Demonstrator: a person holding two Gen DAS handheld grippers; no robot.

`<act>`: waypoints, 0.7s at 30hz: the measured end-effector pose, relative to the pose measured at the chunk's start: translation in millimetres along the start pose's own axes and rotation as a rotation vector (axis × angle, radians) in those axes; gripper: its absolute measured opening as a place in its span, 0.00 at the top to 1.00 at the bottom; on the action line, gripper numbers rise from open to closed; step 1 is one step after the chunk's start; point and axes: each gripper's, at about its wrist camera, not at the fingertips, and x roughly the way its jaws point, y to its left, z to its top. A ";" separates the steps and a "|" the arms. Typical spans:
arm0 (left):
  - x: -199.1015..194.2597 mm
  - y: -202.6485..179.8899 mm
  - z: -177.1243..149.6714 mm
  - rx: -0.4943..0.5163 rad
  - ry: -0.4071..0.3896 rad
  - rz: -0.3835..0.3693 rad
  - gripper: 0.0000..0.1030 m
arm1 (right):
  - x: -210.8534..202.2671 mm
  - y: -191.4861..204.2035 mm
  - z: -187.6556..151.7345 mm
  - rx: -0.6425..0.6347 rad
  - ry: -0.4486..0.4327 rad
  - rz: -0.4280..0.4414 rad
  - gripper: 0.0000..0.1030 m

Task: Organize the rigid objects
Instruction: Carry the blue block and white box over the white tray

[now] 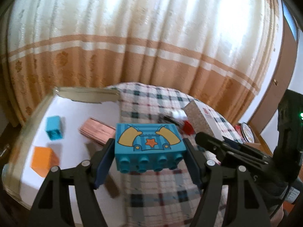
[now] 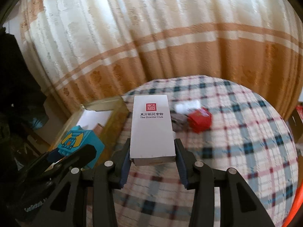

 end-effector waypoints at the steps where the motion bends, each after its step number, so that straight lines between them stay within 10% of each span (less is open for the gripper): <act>1: -1.6 6.0 3.3 -0.009 -0.009 0.011 0.32 | 3.5 7.7 3.7 -0.014 -0.006 0.009 0.56; 21: 26.4 115.4 61.9 -0.109 -0.036 0.269 0.32 | 90.8 100.6 49.6 -0.116 -0.005 0.071 0.56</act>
